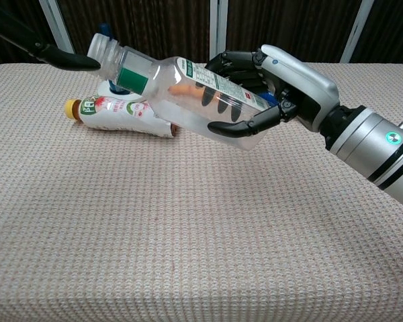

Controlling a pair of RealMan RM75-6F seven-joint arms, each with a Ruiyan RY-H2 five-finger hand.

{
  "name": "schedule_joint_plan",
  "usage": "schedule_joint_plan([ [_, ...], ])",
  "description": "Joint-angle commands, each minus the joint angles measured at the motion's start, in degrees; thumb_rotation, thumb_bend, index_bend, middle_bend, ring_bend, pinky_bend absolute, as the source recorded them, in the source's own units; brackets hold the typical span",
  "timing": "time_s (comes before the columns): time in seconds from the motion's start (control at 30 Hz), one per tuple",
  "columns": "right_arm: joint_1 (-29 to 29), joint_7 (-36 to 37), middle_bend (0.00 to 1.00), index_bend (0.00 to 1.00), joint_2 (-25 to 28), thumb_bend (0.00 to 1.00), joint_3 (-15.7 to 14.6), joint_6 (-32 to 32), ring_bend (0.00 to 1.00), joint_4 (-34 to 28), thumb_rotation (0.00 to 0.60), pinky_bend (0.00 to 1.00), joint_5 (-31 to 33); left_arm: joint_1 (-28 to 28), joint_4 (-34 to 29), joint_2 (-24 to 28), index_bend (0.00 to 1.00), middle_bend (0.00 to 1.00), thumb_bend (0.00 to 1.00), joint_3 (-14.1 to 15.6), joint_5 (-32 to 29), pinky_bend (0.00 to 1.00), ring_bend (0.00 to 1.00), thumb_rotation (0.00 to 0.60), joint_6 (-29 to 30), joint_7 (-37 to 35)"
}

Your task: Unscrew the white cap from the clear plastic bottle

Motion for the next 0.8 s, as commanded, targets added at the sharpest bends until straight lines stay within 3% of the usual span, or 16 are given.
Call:
schedule_joint_plan([
  [0.03,0.03,-0.01,0.58,0.78,0.04,0.42,-0.01,-0.06,0.46,-0.01,0.6,0.58,0.03,-0.04,-0.18,0.17,0.2,0.11,0.0,-0.04,0.01,0.02,0.05,0.6,0.08,0.2],
  [0.8,0.2,-0.51,0.58,0.78,-0.03,0.42,-0.1,-0.22,0.46,-0.18,0.6,0.58,0.09,0.05,0.04,0.46,0.2,0.11,0.0,0.62,0.22,0.02,0.05,0.6,0.41,0.62],
])
